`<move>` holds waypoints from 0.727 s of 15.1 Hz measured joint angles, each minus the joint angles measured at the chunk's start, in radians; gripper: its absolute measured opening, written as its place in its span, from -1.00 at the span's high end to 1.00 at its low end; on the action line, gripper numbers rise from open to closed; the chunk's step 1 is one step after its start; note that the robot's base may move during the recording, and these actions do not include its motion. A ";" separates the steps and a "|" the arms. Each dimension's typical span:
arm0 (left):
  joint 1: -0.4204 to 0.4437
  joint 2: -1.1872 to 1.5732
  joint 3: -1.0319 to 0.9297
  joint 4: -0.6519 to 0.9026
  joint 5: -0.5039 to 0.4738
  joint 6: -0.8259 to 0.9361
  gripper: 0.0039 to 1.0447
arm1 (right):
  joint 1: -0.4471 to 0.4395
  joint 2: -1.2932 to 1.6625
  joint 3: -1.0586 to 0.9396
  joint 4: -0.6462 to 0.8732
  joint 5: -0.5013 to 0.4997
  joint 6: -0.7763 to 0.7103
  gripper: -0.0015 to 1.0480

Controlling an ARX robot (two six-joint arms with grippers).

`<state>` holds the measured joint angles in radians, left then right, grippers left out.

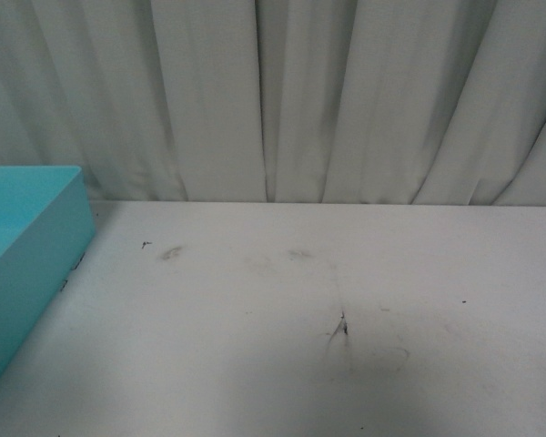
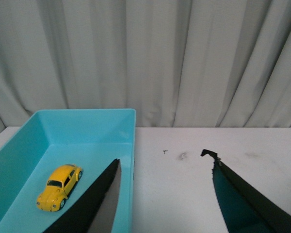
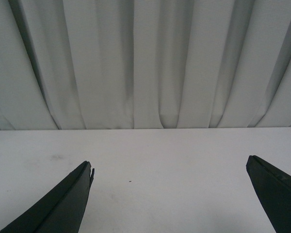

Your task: Wind up and store yellow beetle toy

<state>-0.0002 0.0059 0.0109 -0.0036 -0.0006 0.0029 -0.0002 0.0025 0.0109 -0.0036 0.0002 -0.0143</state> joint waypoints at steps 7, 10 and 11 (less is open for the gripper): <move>0.000 0.000 0.000 0.000 0.000 0.000 -0.88 | 0.000 0.000 0.000 0.000 0.000 0.000 -0.87; 0.000 0.000 0.000 0.000 0.000 0.000 -0.88 | 0.000 0.001 0.000 -0.001 0.000 0.000 -0.87; 0.000 0.000 0.000 0.000 0.000 0.000 -0.88 | 0.000 0.001 0.000 0.000 0.000 0.000 -0.87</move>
<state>-0.0002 0.0059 0.0109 -0.0036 -0.0006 0.0032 -0.0002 0.0032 0.0109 -0.0036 0.0006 -0.0143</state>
